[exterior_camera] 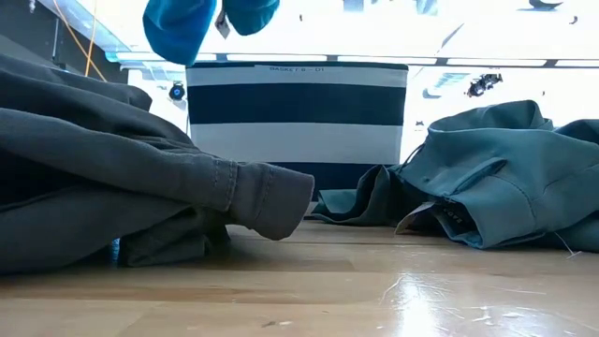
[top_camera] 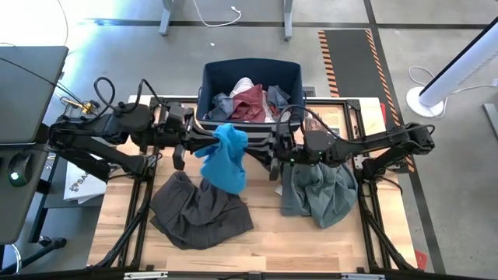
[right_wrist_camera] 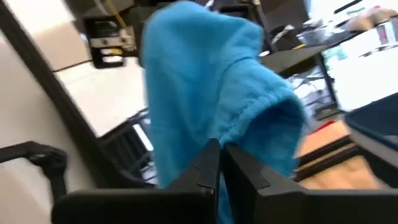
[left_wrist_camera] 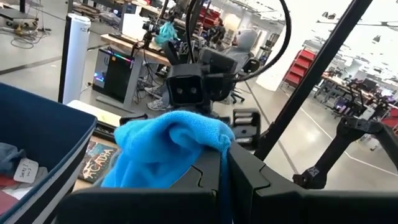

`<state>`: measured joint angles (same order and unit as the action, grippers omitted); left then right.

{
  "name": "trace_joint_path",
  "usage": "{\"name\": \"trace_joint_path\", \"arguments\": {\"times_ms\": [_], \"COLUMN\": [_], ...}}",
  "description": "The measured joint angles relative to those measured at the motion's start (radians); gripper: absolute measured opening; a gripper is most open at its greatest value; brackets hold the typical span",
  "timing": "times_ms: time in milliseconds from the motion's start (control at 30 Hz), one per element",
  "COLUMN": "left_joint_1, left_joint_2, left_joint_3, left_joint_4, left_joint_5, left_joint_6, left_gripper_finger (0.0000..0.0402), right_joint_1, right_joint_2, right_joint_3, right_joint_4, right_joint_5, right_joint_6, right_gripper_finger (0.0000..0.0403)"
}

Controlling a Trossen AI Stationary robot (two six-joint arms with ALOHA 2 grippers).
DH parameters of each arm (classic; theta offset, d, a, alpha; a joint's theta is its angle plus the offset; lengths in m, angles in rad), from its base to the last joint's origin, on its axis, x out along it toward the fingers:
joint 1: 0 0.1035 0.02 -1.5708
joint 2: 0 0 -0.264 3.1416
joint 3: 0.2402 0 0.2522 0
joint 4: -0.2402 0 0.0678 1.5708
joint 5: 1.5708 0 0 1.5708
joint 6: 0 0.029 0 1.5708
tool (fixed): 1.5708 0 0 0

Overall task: Sort clothes
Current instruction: Put the blue short into the blue laundry bin

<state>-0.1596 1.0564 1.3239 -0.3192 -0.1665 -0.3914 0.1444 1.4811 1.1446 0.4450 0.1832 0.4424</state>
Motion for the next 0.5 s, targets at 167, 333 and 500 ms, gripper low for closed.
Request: {"name": "trace_joint_path", "arguments": {"times_ms": [167, 333, 500], "left_joint_1": [0.0, 0.0, 0.0], "left_joint_2": [0.01, 0.012, 0.012], "left_joint_3": [0.0, 0.0, 0.0], "left_joint_4": [-0.015, -0.032, -0.035], "left_joint_5": [0.016, 0.045, 0.061], "left_joint_6": [0.0, 0.0, -0.001], "left_gripper_finger": [0.0003, 0.0003, 0.0003], "right_joint_1": [0.002, 0.027, 0.07], "right_joint_2": [-0.011, -0.064, -0.111], "right_joint_3": [0.0, 0.0, 0.0], "right_joint_4": [0.068, 0.105, 0.105], "right_joint_5": [-0.066, -0.083, -0.083], "right_joint_6": [0.028, 0.01, -0.017], "right_gripper_finger": [0.0004, 0.0002, 0.0002]}}
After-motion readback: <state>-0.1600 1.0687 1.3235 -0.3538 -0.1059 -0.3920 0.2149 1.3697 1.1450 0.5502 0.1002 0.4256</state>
